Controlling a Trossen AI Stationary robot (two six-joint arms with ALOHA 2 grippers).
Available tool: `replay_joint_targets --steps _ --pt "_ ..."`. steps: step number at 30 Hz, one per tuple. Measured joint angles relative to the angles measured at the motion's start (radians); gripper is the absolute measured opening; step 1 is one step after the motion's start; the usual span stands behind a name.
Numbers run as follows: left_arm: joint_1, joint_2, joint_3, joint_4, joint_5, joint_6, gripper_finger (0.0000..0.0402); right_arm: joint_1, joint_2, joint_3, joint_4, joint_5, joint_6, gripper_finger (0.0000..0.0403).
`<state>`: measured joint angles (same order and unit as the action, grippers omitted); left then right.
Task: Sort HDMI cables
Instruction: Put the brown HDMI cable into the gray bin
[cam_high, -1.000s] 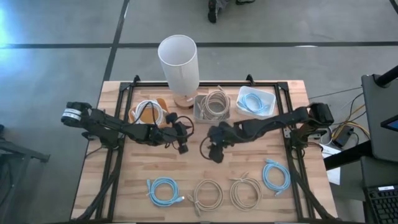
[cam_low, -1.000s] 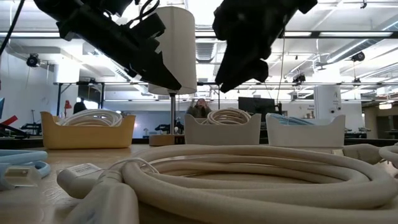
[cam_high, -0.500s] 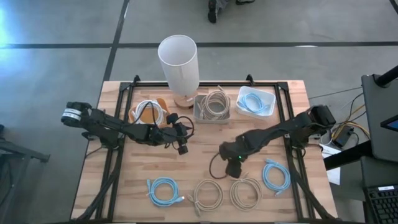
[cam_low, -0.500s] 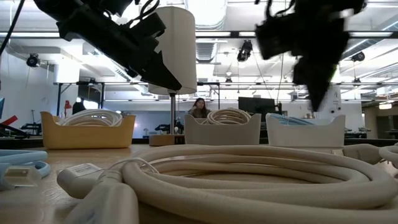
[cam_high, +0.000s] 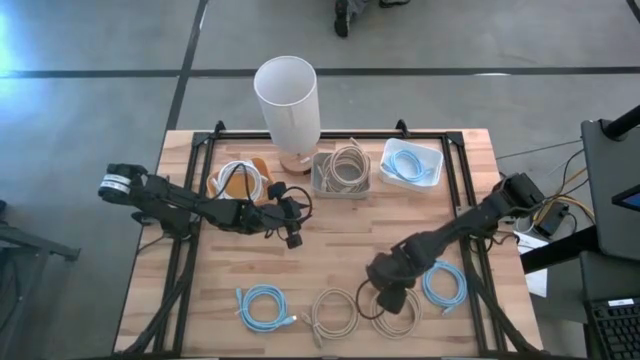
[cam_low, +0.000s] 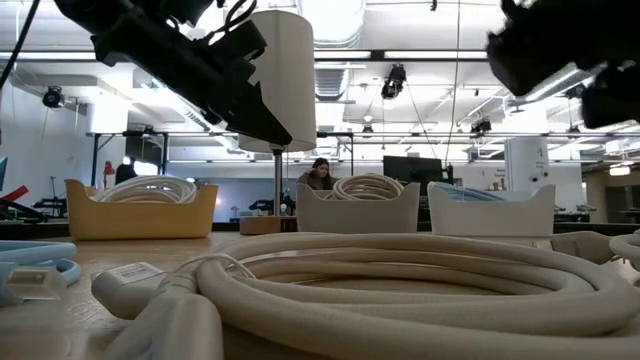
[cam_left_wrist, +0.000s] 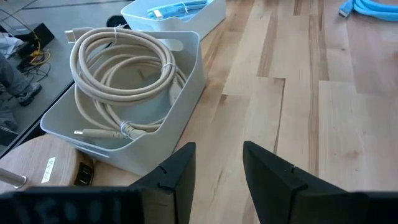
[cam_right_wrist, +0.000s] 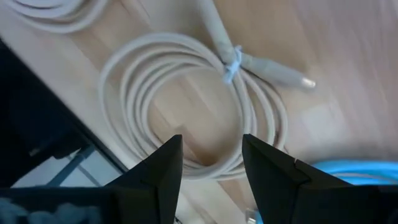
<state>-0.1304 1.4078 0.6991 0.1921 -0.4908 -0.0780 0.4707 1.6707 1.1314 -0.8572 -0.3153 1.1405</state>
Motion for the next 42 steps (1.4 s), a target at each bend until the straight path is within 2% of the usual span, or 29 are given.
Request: replay_joint_targets --steps 7,11,16,25,31,39,42 --pt "0.000 0.000 0.000 0.000 0.000 -0.005 0.0140 0.007 0.000 -0.093 0.007 0.000 0.091 0.0164" --pt "0.000 0.000 0.000 0.000 0.000 -0.005 0.0140 0.007 0.000 -0.151 0.076 -0.003 0.128 0.0164" --pt "0.000 0.000 0.000 0.000 0.000 -0.005 0.0140 0.007 0.000 -0.213 0.229 -0.024 0.143 0.0164" --pt "0.002 0.000 0.000 0.000 0.000 0.010 0.0140 0.007 -0.002 -0.268 0.244 -0.019 0.117 0.0158" --pt "0.004 0.000 0.000 0.000 0.000 0.014 0.0140 0.007 -0.002 -0.268 0.240 -0.008 0.109 0.0120" --pt "0.004 0.000 0.000 0.000 0.000 0.014 0.0140 -0.009 0.000 -0.263 0.247 0.000 0.120 0.0024" --pt "0.004 0.000 0.000 0.000 0.000 0.019 0.0140 -0.015 0.005 -0.231 0.242 0.020 0.112 0.0015"
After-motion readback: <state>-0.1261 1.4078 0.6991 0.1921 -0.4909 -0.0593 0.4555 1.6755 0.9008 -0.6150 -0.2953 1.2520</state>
